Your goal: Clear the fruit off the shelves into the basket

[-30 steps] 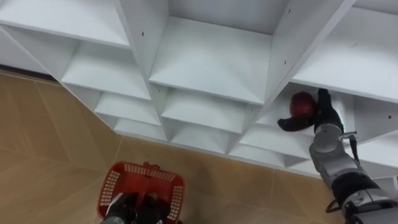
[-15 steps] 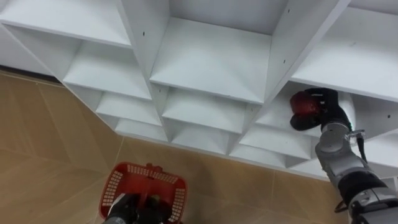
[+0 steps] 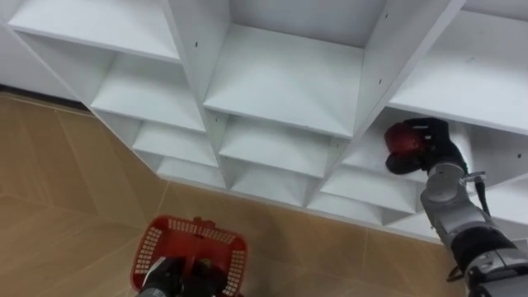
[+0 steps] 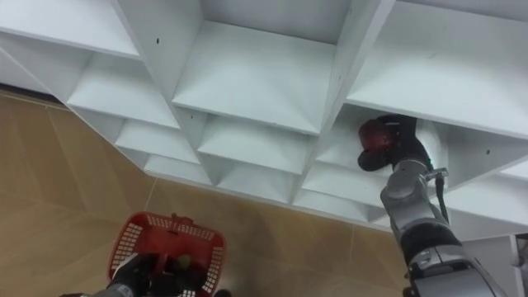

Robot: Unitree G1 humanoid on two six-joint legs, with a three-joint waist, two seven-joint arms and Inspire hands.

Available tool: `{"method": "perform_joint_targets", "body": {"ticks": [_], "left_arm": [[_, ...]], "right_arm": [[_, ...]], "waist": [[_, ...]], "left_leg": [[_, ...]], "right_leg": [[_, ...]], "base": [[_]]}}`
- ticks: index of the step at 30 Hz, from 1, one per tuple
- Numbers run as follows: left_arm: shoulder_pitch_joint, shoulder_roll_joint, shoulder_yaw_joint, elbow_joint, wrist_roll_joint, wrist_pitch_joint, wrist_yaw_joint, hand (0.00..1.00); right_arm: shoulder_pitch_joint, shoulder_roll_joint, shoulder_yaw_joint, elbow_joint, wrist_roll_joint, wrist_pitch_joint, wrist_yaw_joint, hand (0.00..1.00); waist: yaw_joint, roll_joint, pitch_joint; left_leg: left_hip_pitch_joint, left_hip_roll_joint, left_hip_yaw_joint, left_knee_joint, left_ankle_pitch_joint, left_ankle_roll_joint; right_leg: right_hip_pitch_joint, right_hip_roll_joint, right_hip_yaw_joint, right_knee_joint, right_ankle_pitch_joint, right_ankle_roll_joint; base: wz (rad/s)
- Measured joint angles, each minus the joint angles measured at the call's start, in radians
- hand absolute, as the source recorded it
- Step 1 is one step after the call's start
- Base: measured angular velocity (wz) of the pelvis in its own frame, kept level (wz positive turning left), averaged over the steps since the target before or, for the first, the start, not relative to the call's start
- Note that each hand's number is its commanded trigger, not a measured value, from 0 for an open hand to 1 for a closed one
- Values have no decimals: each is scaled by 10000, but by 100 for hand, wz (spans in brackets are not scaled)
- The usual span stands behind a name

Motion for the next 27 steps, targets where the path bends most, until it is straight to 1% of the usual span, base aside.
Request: {"method": "perform_joint_targets", "body": {"ticks": [5, 10, 13, 14, 16, 18, 19, 21, 22, 23, 25, 27], "left_arm": [[11, -4, 1, 15, -22, -1, -140, 100], [36, -45, 12, -148, -87, 2, -168, 100], [156, -46, -25, -315, -78, 5, -158, 100], [215, -40, -137, -429, -76, 5, -146, 100], [224, -60, -328, -475, -64, 6, -148, 100], [232, -138, -388, -477, -70, 38, -164, 100], [238, -152, -387, -477, -70, 57, -167, 100], [312, -209, -371, -484, -78, 139, -172, 100], [325, -225, -371, -499, -81, 152, -171, 100], [369, -239, -413, -622, -100, 192, -159, 100], [542, -238, -488, -930, -90, 200, -156, 100], [694, -275, -506, -1065, -85, 228, -195, 100]], "right_arm": [[35, 2, 3, 1, -11, 9, 282, 100], [133, 43, 7, -141, 6, 21, 412, 100], [361, 128, 21, -654, 83, 157, 500, 100], [537, 143, 20, -1102, 155, 160, 567, 100], [638, 201, 22, -1519, 420, 165, 668, 100], [802, 284, 21, -1771, 477, 167, 745, 100], [844, 329, 21, -1771, 478, 173, 747, 100], [1152, 556, 10, -1837, 431, 214, 784, 100], [1246, 584, 10, -1888, 429, 217, 820, 100], [1522, 600, 18, -2081, 457, 229, 883, 100], [2064, 663, 11, -2619, 414, 332, 964, 100], [2811, 889, 12, -3472, 395, 479, 992, 100]], "waist": [[-5, 0, 0], [-121, -15, -16], [-333, -26, -35], [-457, -32, -63], [-588, -36, -83], [-734, -85, -166], [-758, -104, -190], [-815, -202, -390], [-837, -206, -418], [-882, -222, -444], [-1024, -225, -451], [-1143, -222, -455]], "left_leg": [[147, 5, 28, -31, 0, 0], [251, -3, 26, -70, 7, 0], [510, -8, -12, -77, 7, 0], [594, -12, -42, -79, 7, 0], [755, -20, -38, -101, 7, 0], [1068, -16, 5, -192, 7, 0], [1161, -17, 8, -212, 7, 0], [1535, -19, 41, -374, 8, -3], [1615, -20, 50, -387, 10, -6], [1779, -28, 43, -409, 10, -6], [2027, -50, 57, -457, 10, -6], [2419, -80, 93, -604, 14, -9]], "right_leg": [[136, 2, 5, -5, 0, 0], [229, -6, -1, -8, 0, 0], [502, -38, -16, -24, -1, 2], [589, -53, -14, -29, -3, 5], [757, -18, 2, -41, -11, 17], [1018, -14, 4, -67, -16, 26], [1120, -11, 6, -89, -20, 30], [1466, 9, 41, -243, -23, 29], [1539, 10, 48, -257, -23, 29], [1708, 8, 49, -290, -26, 33], [2018, 7, 21, -427, -32, 41], [2334, 17, 134, -445, -86, 79]], "base": [[0], [0], [4], [0], [0], [0], [0], [-8], [-7], [0], [2], [-5]]}}
